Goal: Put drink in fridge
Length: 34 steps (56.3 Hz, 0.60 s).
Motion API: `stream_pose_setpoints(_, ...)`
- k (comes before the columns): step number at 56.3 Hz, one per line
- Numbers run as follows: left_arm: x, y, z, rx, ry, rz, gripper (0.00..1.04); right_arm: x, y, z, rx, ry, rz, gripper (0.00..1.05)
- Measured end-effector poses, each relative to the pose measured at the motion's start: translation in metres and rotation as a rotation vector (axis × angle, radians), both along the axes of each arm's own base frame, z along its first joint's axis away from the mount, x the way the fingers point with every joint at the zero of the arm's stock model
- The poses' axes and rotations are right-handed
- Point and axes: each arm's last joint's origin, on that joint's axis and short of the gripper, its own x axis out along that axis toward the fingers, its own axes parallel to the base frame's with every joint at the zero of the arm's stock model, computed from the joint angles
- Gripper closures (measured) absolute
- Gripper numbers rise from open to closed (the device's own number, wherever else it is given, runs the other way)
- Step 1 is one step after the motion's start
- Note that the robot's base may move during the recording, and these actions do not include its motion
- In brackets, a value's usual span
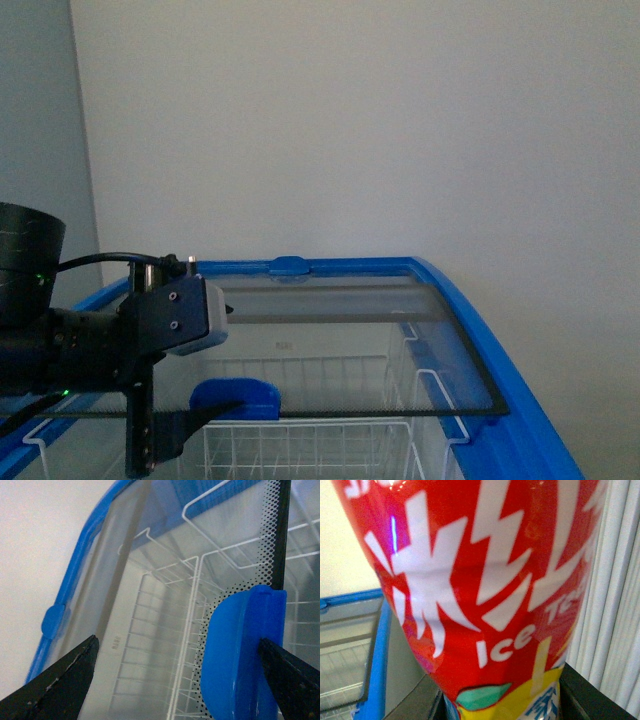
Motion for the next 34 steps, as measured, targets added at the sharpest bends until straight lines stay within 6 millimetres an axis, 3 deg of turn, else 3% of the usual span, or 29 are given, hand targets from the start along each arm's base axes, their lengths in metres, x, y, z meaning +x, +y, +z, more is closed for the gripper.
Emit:
stream_pose_setpoints(14, 0.036, -0.013, 0.022, 0.011, -0.170, 0.102, 0.08, 0.000, 0.000, 0.000, 0.000, 0.000, 0.001, 0.64)
stream_pose_setpoints(18, 0.045, -0.016, 0.035, -0.005, -0.240, 0.146, 0.08, 0.000, 0.000, 0.000, 0.000, 0.000, 0.000, 0.64)
stream_pose_setpoints(21, 0.053, -0.019, 0.055, -0.034, -0.336, 0.210, 0.08, 0.000, 0.000, 0.000, 0.000, 0.000, 0.001, 0.64)
stream_pose_setpoints(26, 0.055, -0.020, 0.079, -0.103, -0.419, 0.258, 0.08, 0.000, 0.000, 0.000, 0.000, 0.000, 0.000, 0.64)
stream_pose_setpoints(34, 0.044, -0.024, 0.088, -0.205, -0.356, 0.278, 0.08, 0.000, 0.000, 0.000, 0.000, 0.000, 0.001, 0.64)
